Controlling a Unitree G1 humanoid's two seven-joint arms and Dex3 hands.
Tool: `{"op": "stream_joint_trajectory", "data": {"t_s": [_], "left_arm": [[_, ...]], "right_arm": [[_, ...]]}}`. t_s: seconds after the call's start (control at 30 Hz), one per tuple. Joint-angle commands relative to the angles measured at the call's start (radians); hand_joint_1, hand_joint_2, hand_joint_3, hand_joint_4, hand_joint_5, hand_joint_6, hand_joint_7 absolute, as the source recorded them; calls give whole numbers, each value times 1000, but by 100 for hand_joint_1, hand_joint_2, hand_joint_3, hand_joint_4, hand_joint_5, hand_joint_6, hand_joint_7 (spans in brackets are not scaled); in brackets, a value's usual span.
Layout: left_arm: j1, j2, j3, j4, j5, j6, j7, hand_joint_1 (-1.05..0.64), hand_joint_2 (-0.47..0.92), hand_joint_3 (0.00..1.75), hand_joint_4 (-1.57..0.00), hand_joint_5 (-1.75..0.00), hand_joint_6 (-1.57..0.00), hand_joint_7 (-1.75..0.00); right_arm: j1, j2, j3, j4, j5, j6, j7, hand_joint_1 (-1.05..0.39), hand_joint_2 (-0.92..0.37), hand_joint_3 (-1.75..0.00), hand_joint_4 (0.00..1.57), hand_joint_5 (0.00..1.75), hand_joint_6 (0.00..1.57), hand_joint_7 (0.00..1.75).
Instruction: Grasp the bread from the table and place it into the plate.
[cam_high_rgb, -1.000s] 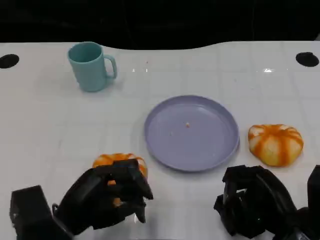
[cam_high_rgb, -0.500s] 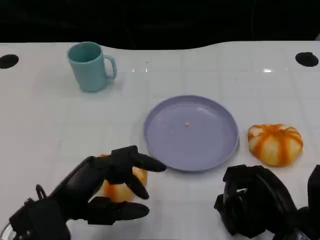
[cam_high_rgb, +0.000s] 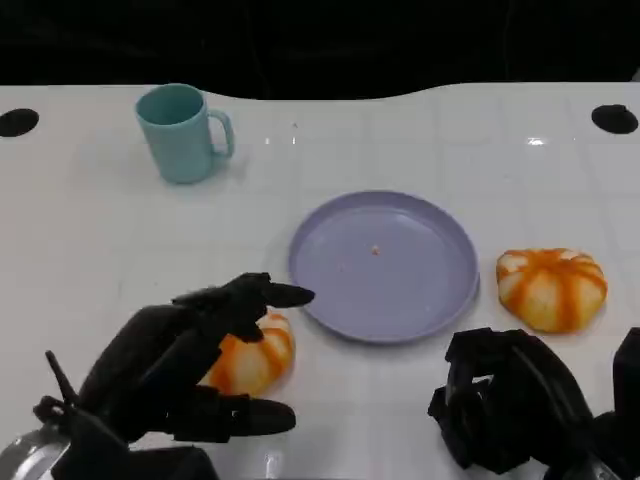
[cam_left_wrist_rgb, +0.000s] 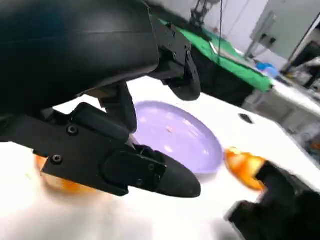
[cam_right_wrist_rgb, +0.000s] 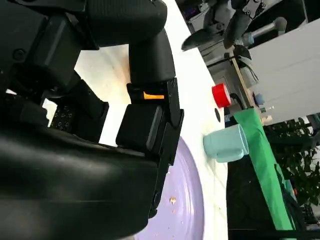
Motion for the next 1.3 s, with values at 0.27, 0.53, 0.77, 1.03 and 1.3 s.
{"op": "stream_joint_trajectory", "data": {"t_s": [0.27, 0.53, 0.77, 1.03, 1.3], "left_arm": [[12, 8, -65, -116, 336, 218, 81, -81, 92, 8, -21, -110, -7, -60], [12, -6, -134, -151, 491, 361, 71, -80, 92, 5, -16, -109, -17, -38], [-12, -6, -195, -152, 622, 458, 22, -84, 92, 6, -16, -105, -18, -34], [-49, -6, -247, -125, 712, 527, -40, -86, 91, 1, -24, -89, -25, -19], [-90, -14, -290, -65, 773, 566, -40, -83, 80, 0, -28, -86, -26, -13]], "right_arm": [[-9, -11, -9, -2, 6, 12, -6, -105, -5, -144, 151, 141, 157, 102], [-8, -12, -8, -5, 5, 14, -5, -105, -5, -145, 150, 142, 157, 101], [-7, -10, -8, -9, 6, 19, -7, -105, -4, -146, 149, 142, 157, 102], [-5, -9, -8, -11, 5, 17, -9, -105, -4, -145, 149, 143, 157, 101], [-11, -14, -9, -1, 3, 10, -1, -105, -5, -145, 149, 142, 157, 101]]}}
